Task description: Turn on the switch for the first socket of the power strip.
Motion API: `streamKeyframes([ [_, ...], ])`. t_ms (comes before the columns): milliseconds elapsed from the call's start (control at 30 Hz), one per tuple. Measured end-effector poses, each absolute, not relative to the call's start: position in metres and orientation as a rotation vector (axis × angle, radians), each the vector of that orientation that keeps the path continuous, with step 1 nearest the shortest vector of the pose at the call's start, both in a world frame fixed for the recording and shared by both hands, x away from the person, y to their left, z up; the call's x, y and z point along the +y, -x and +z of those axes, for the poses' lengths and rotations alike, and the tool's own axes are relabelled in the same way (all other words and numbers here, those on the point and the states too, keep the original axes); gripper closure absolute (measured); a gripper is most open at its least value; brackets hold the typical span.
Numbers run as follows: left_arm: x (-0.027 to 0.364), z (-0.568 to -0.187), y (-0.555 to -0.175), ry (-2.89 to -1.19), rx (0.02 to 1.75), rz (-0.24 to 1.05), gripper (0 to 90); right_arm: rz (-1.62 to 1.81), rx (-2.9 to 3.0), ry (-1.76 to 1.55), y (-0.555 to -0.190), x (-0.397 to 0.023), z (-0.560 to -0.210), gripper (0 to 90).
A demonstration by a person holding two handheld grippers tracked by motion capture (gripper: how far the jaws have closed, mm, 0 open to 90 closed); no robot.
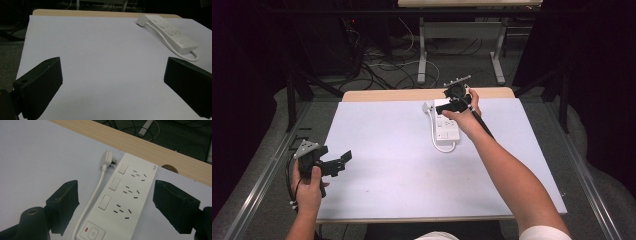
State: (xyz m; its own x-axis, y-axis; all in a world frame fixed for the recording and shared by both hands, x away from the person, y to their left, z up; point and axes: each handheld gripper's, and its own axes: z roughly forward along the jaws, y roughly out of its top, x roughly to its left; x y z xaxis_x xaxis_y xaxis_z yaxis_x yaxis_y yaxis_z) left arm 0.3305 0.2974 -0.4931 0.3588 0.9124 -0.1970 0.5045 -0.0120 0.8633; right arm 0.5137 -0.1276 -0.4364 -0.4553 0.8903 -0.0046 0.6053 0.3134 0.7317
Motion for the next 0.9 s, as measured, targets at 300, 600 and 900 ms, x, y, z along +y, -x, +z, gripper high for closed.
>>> streamKeyframes([
  [300, 0.298, -0.493, -0.331, -1.663, 1.279, 0.532, 1.8, 0.971, 2.139, -1.337, -0.520, -0.122, -0.444, 28.5],
  [600, 0.298, -0.494, -0.331, -1.661, 1.281, 0.532, 1.8, 1.029, 2.118, -1.429, -0.523, -0.119, -0.451, 41.1],
  [900, 0.297, -0.495, -0.331, -1.663, 1.281, 0.528, 1.8, 1.059, 2.086, -1.434, -0.525, -0.115, -0.457, 44.1],
])
